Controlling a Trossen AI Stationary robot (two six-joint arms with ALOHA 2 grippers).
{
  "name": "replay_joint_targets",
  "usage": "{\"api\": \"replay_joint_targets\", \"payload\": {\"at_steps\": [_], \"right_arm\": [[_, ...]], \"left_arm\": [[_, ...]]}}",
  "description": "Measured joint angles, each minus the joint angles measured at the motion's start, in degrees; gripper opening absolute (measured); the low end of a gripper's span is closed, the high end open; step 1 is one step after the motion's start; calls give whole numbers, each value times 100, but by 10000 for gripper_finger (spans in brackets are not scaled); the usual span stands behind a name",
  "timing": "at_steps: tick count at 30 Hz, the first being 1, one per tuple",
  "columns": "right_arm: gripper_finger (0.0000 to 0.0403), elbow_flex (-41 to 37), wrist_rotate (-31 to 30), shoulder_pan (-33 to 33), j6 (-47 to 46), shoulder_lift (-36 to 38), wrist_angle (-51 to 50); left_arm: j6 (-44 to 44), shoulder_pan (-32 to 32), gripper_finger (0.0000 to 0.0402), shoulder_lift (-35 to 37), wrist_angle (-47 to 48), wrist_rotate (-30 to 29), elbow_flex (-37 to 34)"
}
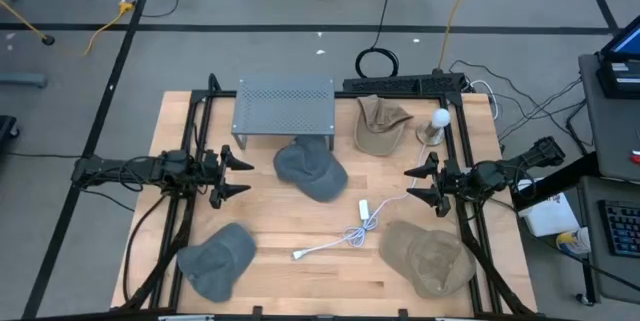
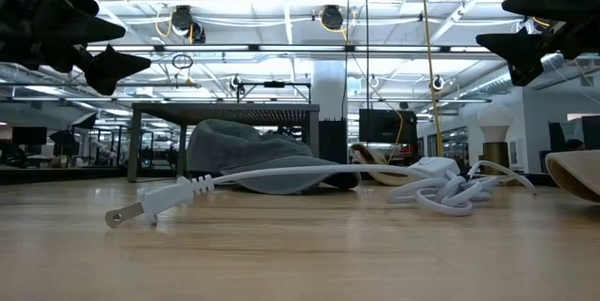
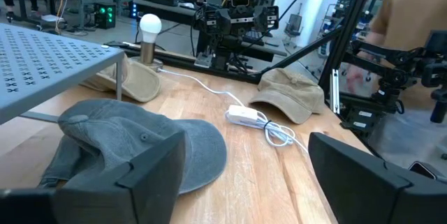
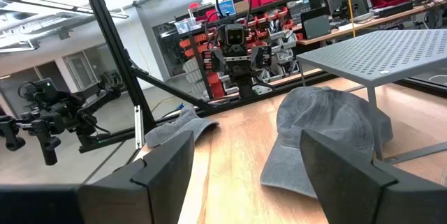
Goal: Pick & Place hat
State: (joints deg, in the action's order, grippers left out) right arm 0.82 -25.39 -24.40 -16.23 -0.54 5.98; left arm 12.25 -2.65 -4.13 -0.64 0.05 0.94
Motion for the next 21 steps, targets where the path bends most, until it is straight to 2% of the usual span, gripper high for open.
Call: {"api": "replay_joint_targets", "payload": {"at_steps": [9, 21], "right_arm": [[254, 0, 0, 0, 0, 0, -2], [254, 0, 0, 0, 0, -2, -2]], "left_arm": [[0, 1, 328, -1, 0, 0, 0], [0, 1, 305, -2, 0, 0, -1]]}}
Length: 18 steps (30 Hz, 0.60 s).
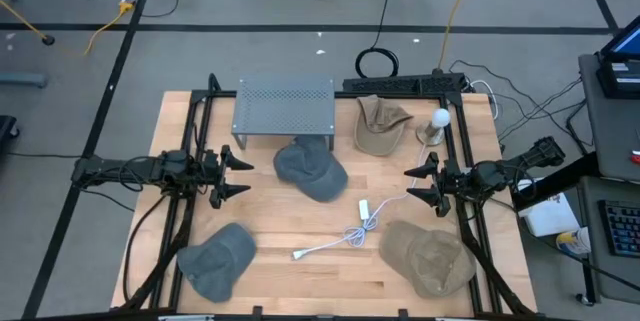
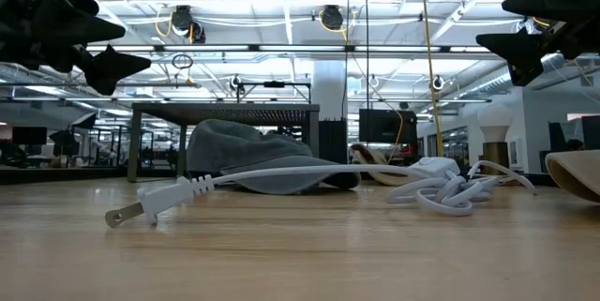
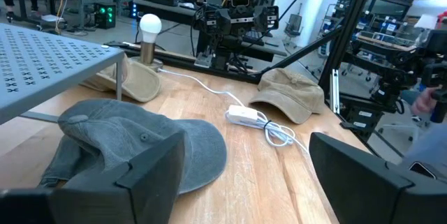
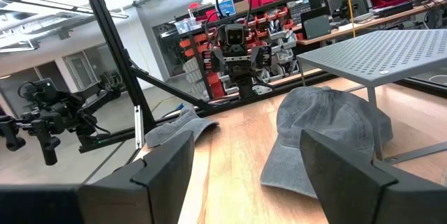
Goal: Pick & Place hat
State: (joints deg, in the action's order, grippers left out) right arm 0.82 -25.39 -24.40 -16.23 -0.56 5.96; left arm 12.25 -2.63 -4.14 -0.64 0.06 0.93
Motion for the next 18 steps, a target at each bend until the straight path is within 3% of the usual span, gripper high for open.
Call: {"api": "replay_joint_targets", "payload": {"at_steps": [18], "right_arm": [[254, 0, 0, -2, 0, 0, 2]], "left_arm": [[0, -2, 327, 2, 0, 1, 1]]}}
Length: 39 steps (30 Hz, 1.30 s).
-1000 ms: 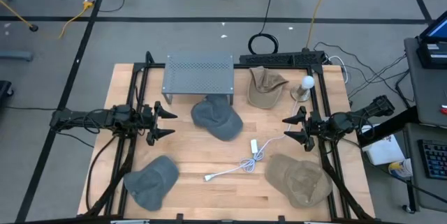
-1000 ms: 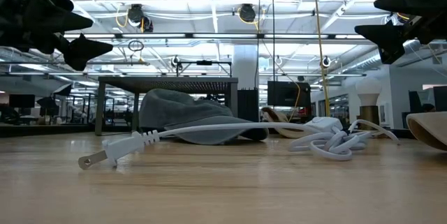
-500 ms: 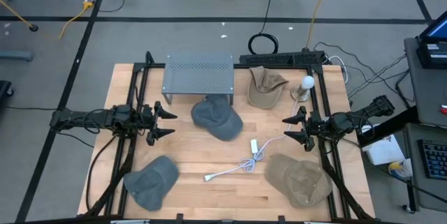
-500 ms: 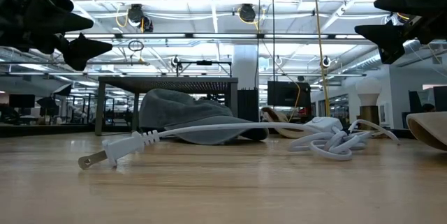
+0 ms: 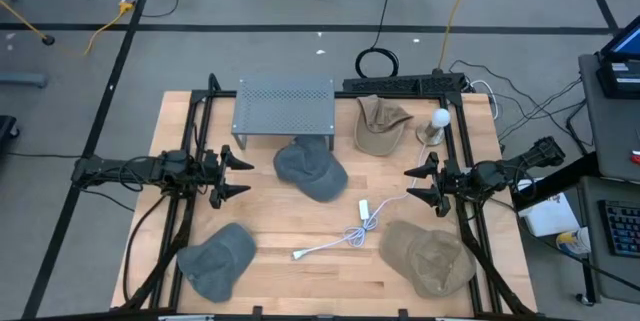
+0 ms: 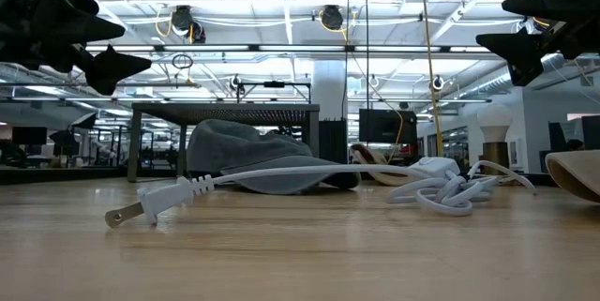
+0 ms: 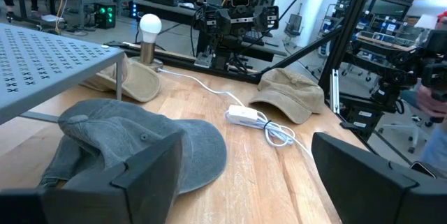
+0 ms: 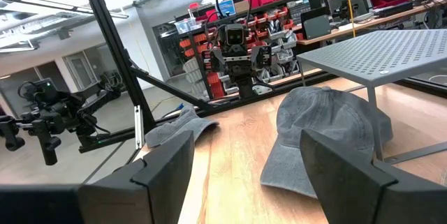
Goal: Pick & Place hat
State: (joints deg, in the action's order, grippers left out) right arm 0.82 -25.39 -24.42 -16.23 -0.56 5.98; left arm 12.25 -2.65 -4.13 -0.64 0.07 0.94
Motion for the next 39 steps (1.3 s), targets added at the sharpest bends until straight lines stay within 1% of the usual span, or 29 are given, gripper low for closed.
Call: {"api": "replay_joint_targets", "payload": {"at_steps": [4, 12, 19, 22, 24, 28, 35, 39], "right_arm": [[254, 1, 0, 1, -2, 2, -1], [254, 0, 0, 0, -201, 2, 0], [254, 156, -6, 0, -5, -3, -26], [254, 357, -85, 0, 104, -101, -46], [254, 515, -183, 1, 179, -246, -254], [254, 920, -179, 0, 198, -578, -260], [254, 1769, -180, 0, -22, -1272, -914], [254, 2320, -207, 0, -20, -1698, -1388]], "left_arm": [[0, 2, 327, 1, 0, -1, -1], [0, 2, 312, 1, 0, -1, -1], [-1, 1, 301, -1, -1, -1, -1], [0, 0, 302, -1, 0, -1, -1], [0, 2, 305, 0, -2, 0, -1], [0, 0, 314, -2, -2, 1, -1], [0, 2, 327, -2, 0, 1, 1], [0, 0, 326, -2, 0, 1, -1]]}}
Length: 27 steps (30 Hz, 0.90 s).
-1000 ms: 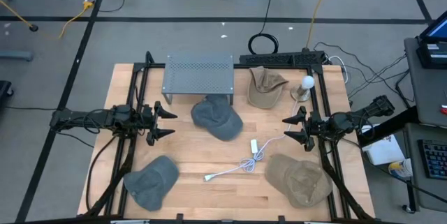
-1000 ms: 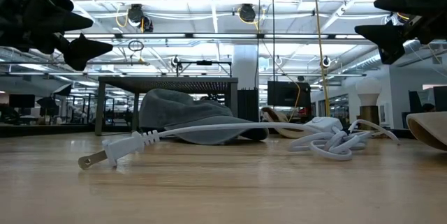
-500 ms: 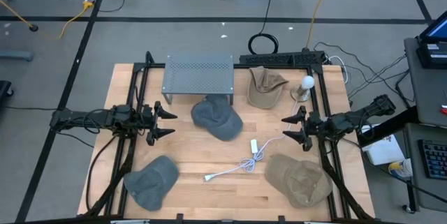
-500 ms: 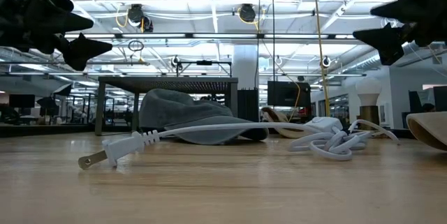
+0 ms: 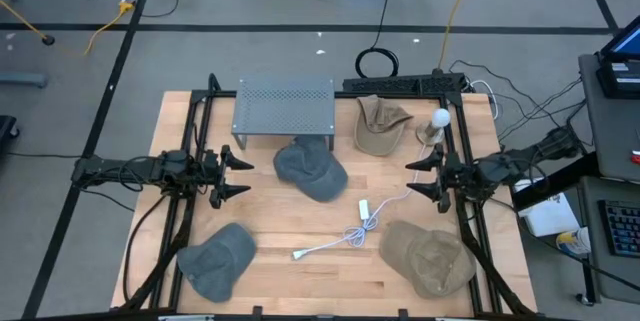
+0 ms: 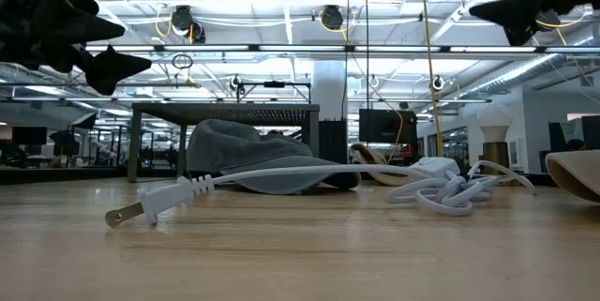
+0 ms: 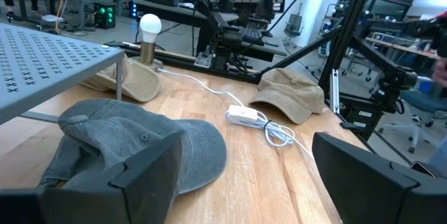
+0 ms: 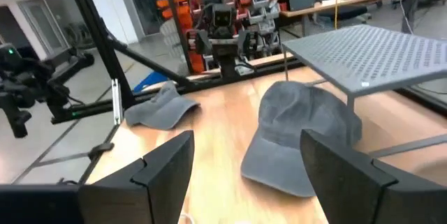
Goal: Pick & Place hat
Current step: Put the bottom brown cap on the shelf
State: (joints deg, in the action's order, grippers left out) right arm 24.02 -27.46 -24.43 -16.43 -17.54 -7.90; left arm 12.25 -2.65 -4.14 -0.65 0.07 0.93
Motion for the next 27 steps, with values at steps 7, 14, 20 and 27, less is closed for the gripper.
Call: {"api": "replay_joint_targets", "payload": {"at_steps": [7, 14, 20, 27], "right_arm": [[254, 758, -141, 0, 245, -575, -267], [254, 1699, -429, 2, 329, -1093, -945], [254, 2563, -431, 2, 430, -1516, -1387], [254, 3738, -823, 0, 429, -2108, -1998]], "left_arm": [[0, 2, 312, 0, 0, -2, 0], [0, 0, 301, 0, 0, -2, 1], [0, 0, 310, 0, 0, 0, 0], [0, 1, 326, 1, -1, -2, 2]]}}
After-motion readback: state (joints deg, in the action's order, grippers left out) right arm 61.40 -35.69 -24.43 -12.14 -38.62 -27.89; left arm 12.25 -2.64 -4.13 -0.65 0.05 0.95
